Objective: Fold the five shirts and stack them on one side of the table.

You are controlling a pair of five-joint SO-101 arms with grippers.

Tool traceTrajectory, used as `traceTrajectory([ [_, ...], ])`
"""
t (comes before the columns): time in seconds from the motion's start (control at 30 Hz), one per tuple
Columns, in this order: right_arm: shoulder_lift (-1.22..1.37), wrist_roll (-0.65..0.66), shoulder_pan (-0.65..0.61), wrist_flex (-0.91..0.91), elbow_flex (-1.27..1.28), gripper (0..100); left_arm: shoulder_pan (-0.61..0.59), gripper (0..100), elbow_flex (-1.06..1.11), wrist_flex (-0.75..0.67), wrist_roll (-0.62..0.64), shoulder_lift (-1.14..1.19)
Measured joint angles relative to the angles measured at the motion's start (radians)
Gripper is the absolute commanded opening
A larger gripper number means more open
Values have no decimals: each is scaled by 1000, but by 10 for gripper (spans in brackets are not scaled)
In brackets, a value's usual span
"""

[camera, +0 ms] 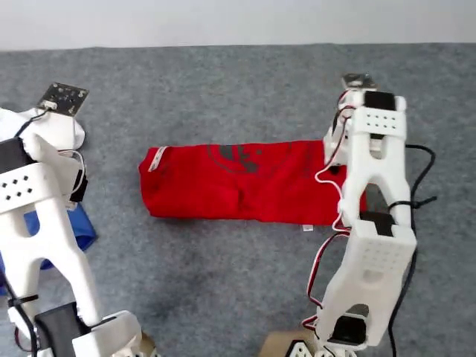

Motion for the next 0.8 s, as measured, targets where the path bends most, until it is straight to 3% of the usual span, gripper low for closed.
traceTrajectory([
  [0.8, 213, 0, 31, -117, -6, 231, 0, 8, 0, 0, 0, 0],
])
